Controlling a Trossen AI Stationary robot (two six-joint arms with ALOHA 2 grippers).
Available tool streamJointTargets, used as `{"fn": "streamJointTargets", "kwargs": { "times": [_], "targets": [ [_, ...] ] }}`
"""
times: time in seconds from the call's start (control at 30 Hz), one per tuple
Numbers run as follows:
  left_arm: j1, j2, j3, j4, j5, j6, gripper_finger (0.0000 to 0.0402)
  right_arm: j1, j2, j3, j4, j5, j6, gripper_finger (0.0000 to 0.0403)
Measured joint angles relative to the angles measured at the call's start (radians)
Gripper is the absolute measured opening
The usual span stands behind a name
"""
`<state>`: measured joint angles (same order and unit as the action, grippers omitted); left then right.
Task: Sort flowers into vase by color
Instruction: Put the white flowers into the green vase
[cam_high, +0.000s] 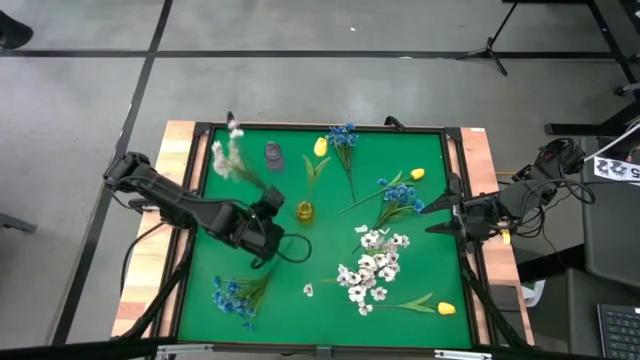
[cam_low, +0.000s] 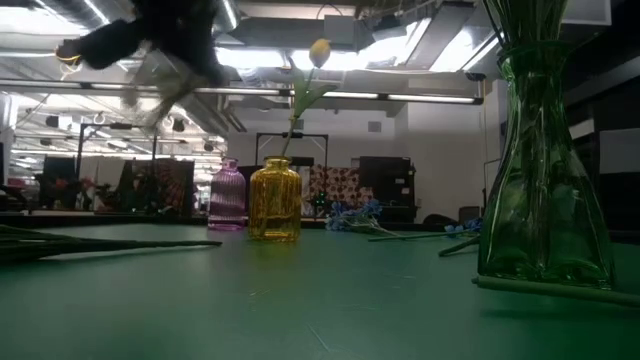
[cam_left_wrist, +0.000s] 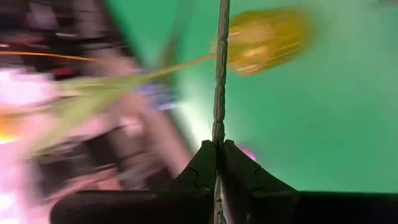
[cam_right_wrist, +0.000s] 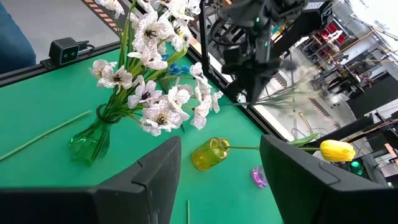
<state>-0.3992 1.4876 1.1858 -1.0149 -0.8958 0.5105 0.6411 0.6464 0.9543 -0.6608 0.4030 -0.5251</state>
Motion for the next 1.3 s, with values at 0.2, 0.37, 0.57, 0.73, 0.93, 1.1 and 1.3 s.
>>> {"fn": "streamJointTargets", "kwargs": {
  "times": [0.2,0.37,0.57,0.73,0.93,1.1,1.3],
  "targets": [
    [-0.044,0.01,0.007,0.087,-0.508,0.39,0.0005,0.0,0.0,0.0,0.002,0.0,0.017,0.0218],
    [-0.049,0.016,0.013,0.127,-0.595,0.454,0.0003,0.0,0.0,0.0,0.002,0.0,0.027,0.0218],
    [-0.064,0.029,0.014,0.148,-0.577,0.523,0.0002,0.0,0.0,0.0,0.004,0.026,0.027,0.0218],
    [-0.114,0.034,0.014,0.299,-0.532,0.599,0.0004,0.0,0.0,0.0,0.005,0.034,0.027,0.0218],
    [-0.156,0.047,0.015,0.737,-0.449,0.78,0.0003,0.0,0.0,0.0,0.023,0.046,0.025,0.0218],
    [-0.166,0.048,0.015,1.169,-0.282,0.956,0.0002,0.0,0.0,0.0,0.049,0.06,0.024,0.0218],
    [-0.166,0.048,0.015,1.619,-0.028,1.175,0.0003,0.0,0.0,0.0,0.069,0.058,0.025,0.0218]
  ]
}}
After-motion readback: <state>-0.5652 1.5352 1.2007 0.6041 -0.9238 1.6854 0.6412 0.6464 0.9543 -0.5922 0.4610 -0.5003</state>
